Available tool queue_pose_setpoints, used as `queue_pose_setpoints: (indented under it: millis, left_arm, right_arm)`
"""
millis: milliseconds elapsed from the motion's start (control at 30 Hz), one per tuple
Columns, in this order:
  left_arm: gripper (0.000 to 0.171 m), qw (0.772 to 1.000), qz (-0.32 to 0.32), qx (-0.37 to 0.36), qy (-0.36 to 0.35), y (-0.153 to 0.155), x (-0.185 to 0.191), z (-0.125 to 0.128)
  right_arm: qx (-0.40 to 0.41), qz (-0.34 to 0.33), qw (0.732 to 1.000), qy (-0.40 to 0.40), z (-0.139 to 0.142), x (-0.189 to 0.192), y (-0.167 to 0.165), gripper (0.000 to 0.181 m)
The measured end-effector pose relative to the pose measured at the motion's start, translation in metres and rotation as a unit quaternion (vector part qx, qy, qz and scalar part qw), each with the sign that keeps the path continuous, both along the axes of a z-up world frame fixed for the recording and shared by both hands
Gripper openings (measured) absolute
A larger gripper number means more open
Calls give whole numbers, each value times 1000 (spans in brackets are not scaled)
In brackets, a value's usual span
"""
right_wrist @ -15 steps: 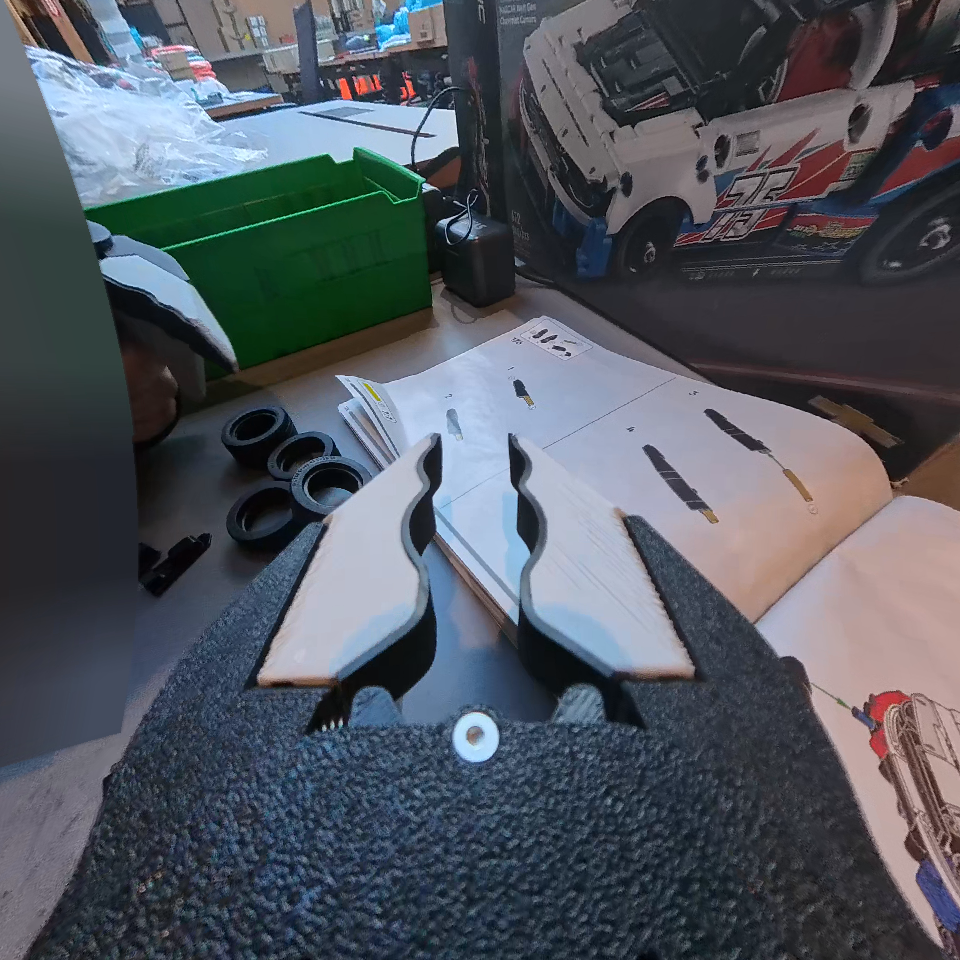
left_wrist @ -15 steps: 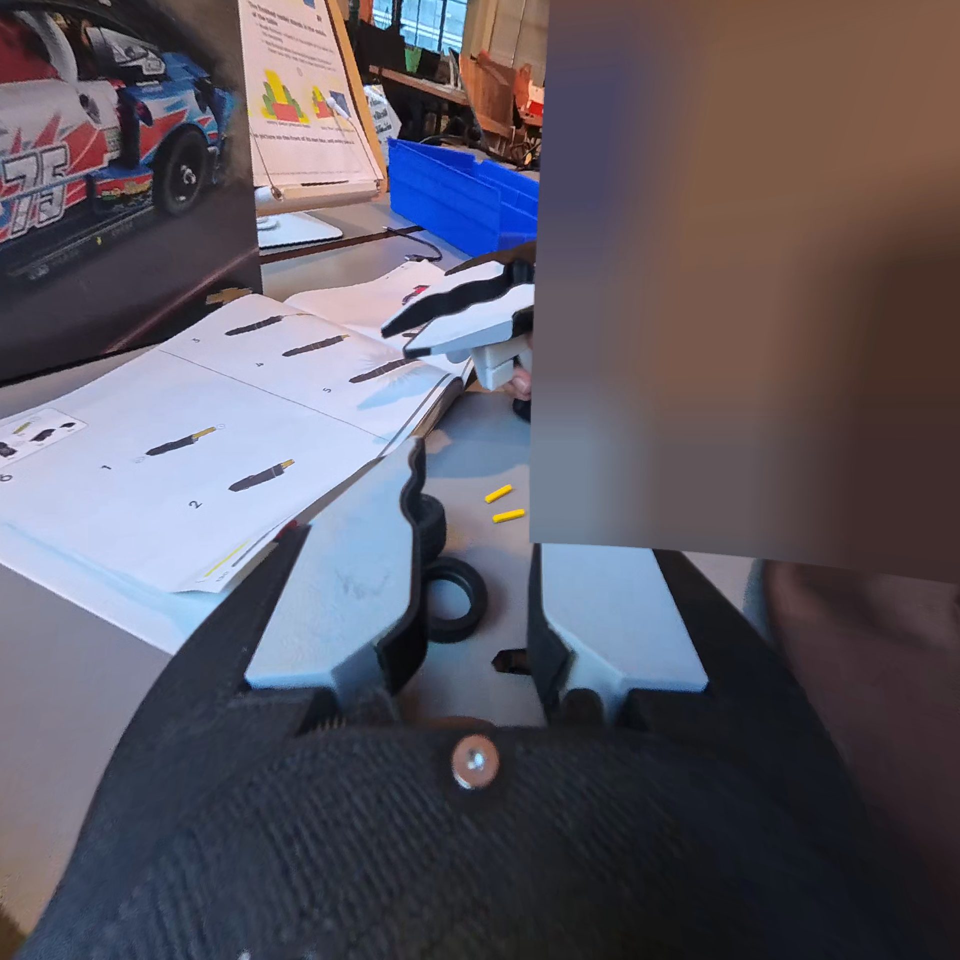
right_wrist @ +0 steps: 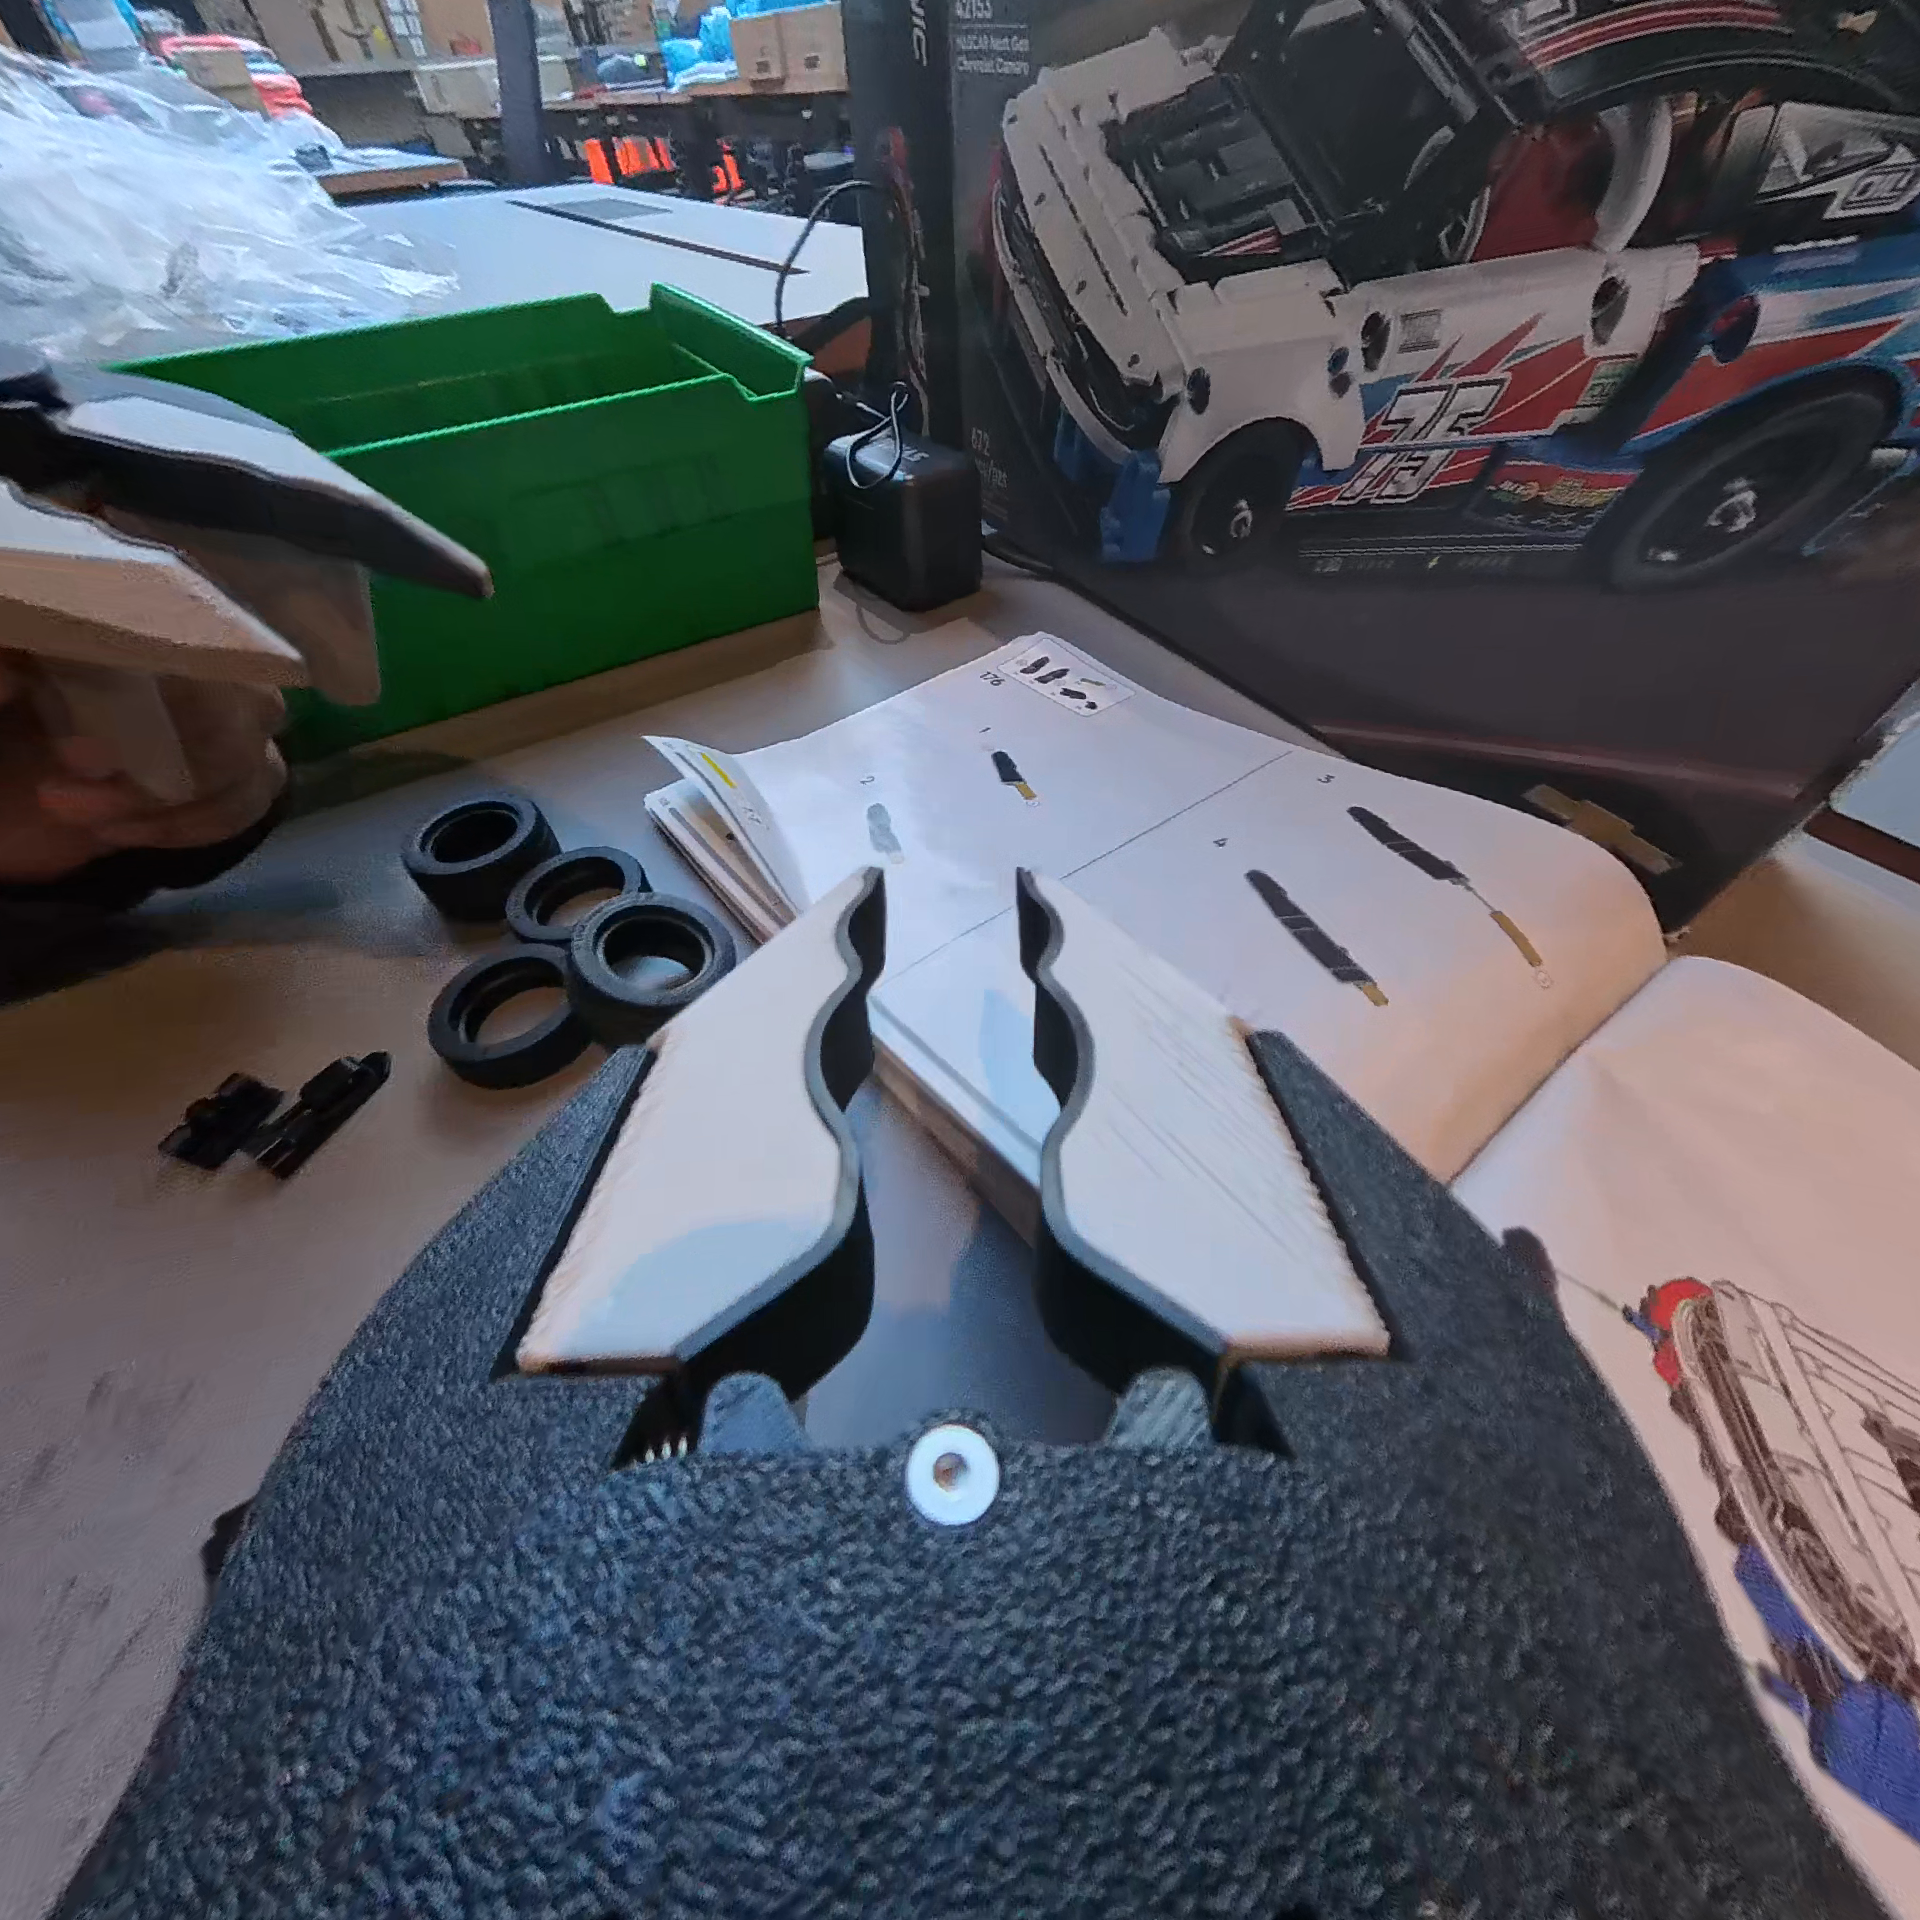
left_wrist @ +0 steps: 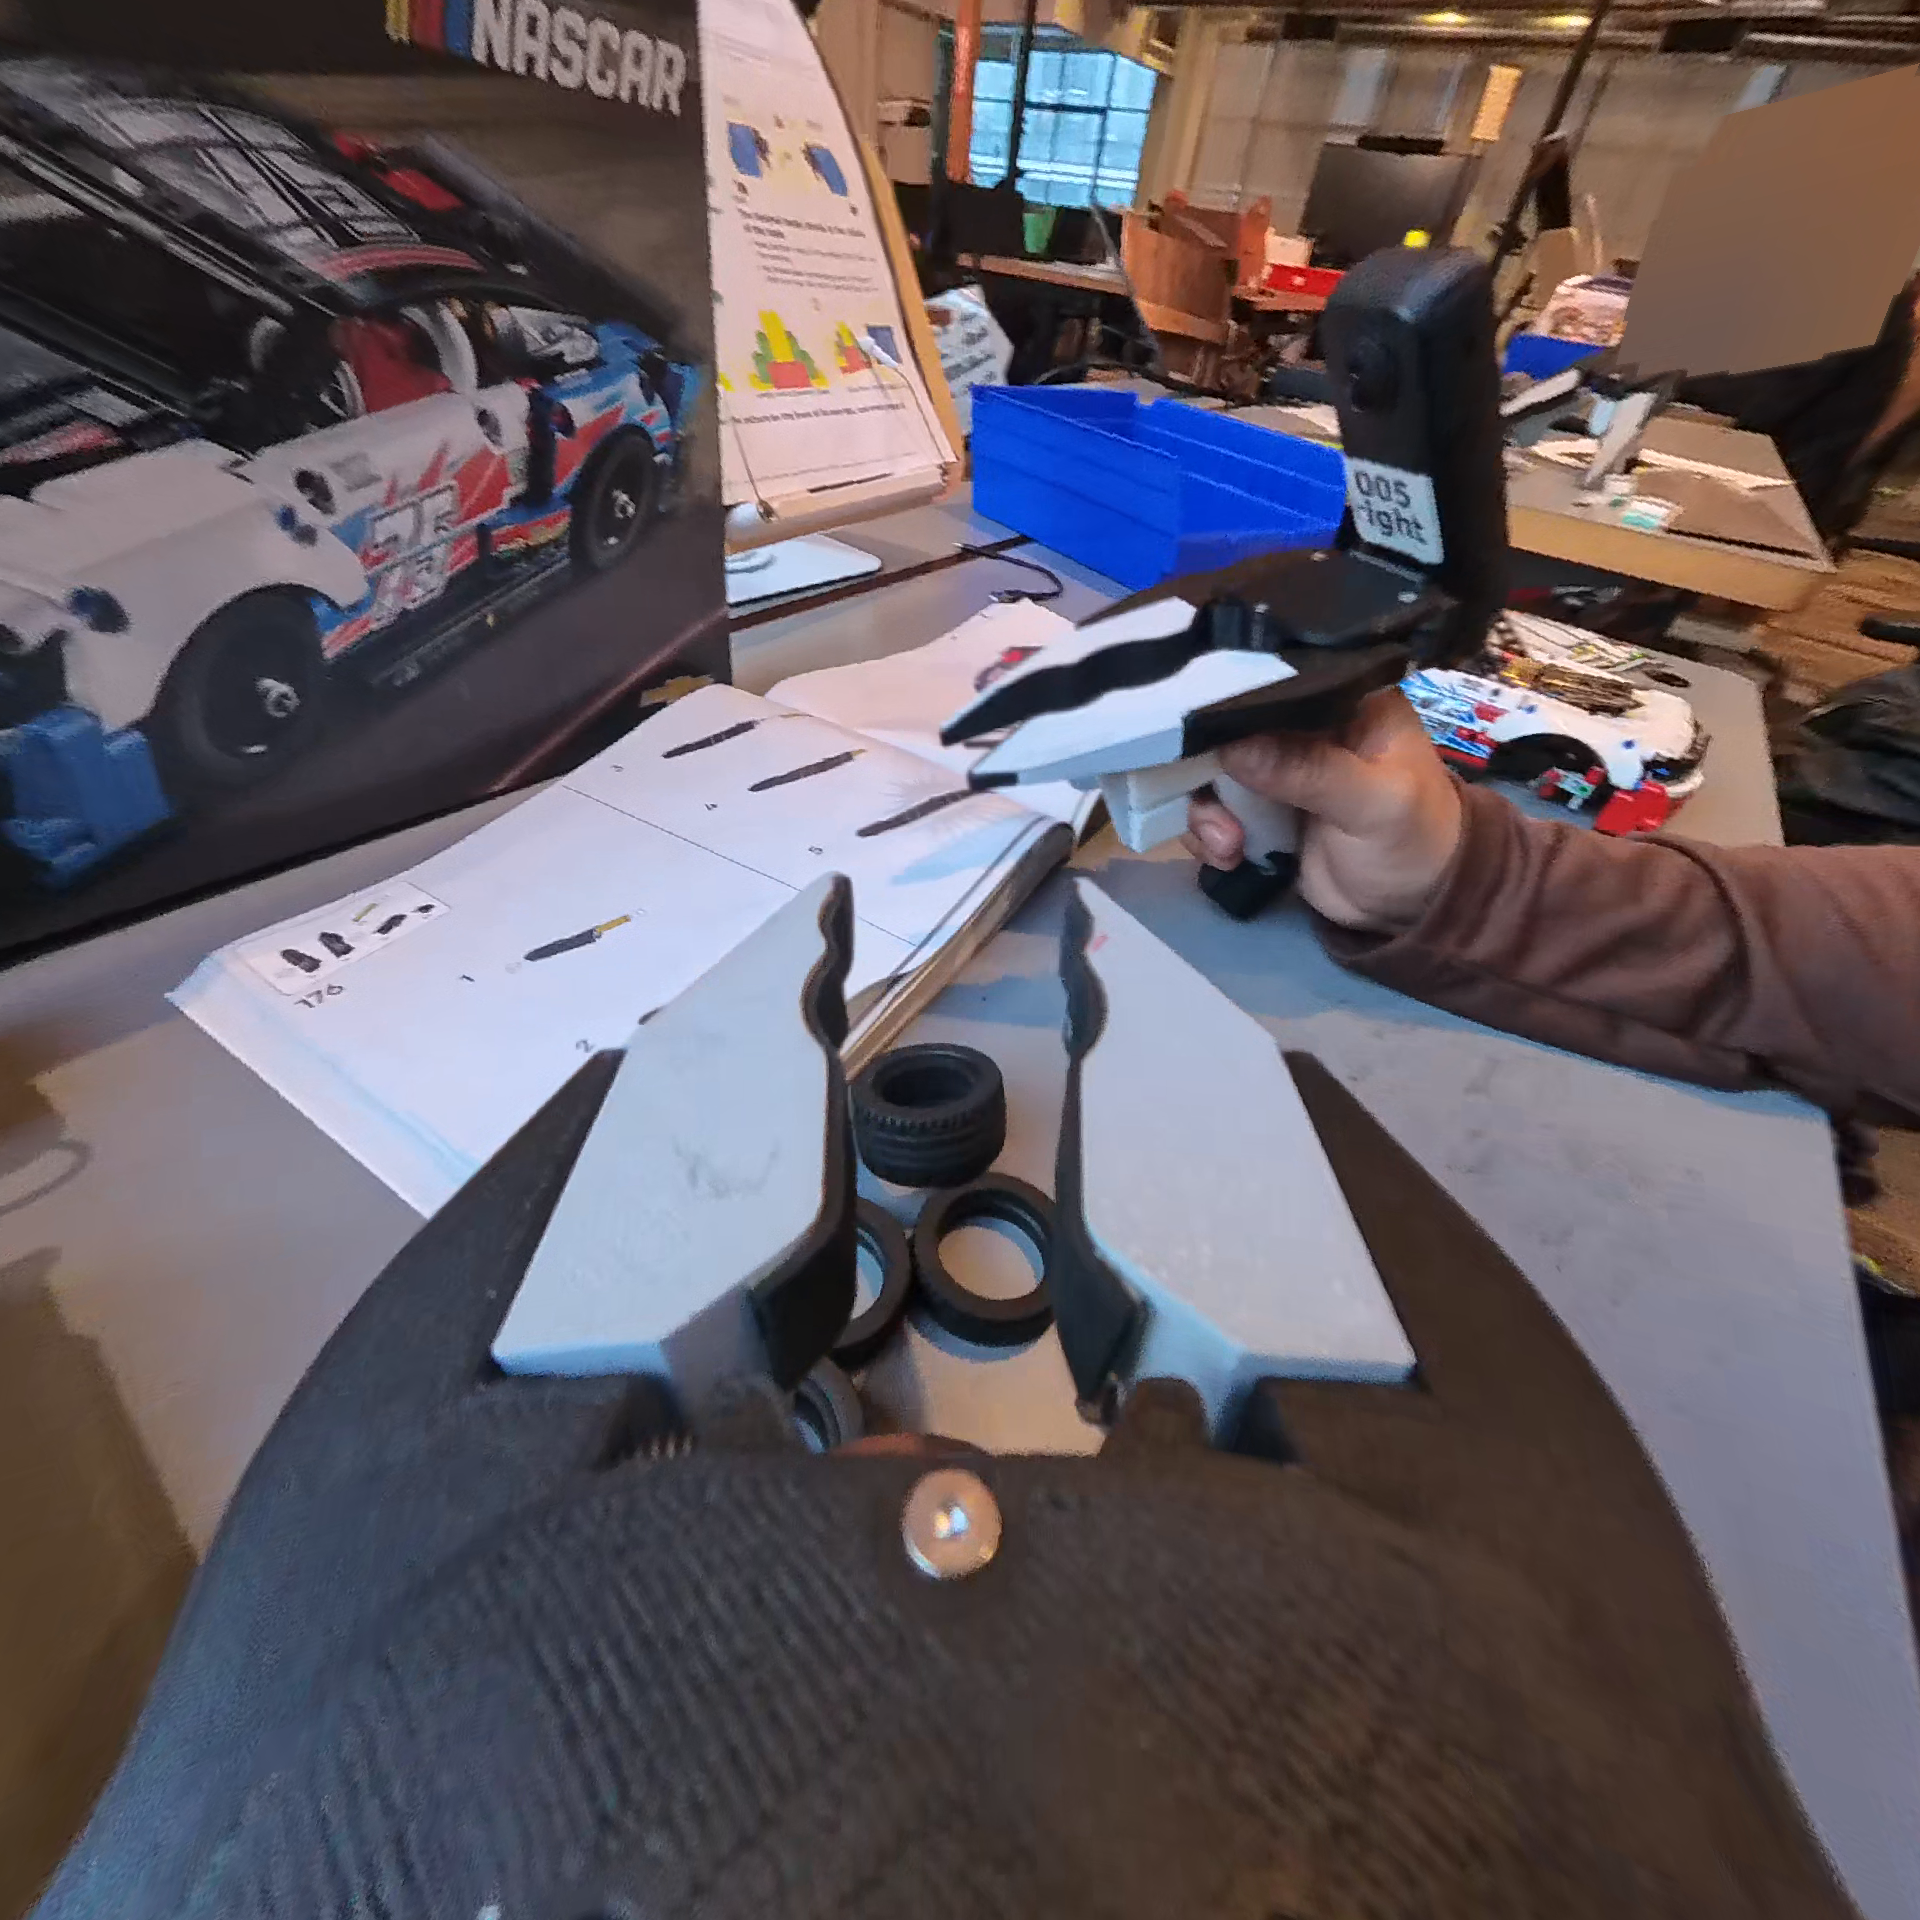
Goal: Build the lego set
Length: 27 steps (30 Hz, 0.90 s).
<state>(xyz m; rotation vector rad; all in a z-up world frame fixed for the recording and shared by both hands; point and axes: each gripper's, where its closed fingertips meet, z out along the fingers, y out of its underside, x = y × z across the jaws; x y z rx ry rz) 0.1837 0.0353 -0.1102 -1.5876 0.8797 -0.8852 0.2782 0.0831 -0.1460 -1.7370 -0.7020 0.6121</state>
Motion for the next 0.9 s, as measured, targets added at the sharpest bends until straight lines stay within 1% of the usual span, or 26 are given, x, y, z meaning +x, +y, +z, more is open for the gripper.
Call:
queue_pose_setpoints:
  millis: [67, 167, 333, 433, 533, 700, 800, 900]
  left_arm:
    - [37, 1000, 19, 4, 5, -3, -1, 3]
    - [36, 999, 40, 12, 31, -12, -2, 0]
    - [34, 996, 80, 14, 48, -23, -9, -2]
    - [33, 993, 108, 11, 47, -28, -14, 0]
    - [33, 991, 131, 11, 30, -33, -16, 4]
    - [33, 990, 133, -1, 37, -37, -16, -3]
    - [34, 991, 125, -7, 36, -40, -16, -6]
    - [34, 992, 110, -7, 54, -44, -18, -15]
  right_arm:
    - [6, 1, 1000, 3, 4, 2, -7, 24]
    - [22, 3, 1000, 8, 12, 2, -11, 22]
    - [40, 20, 999, 5, 22, -4, -20, 22]
    - [58, 21, 998, -12, 25, -6, -23, 22]
    - [69, 17, 997, -28, 26, -5, -24, 22]
    - [83, 22, 996, -38, 29, -8, -27, 21]
    - [81, 44, 995, -39, 27, -15, -32, 21]
    - [76, 71, 993, -54, 21, -23, -38, 19]
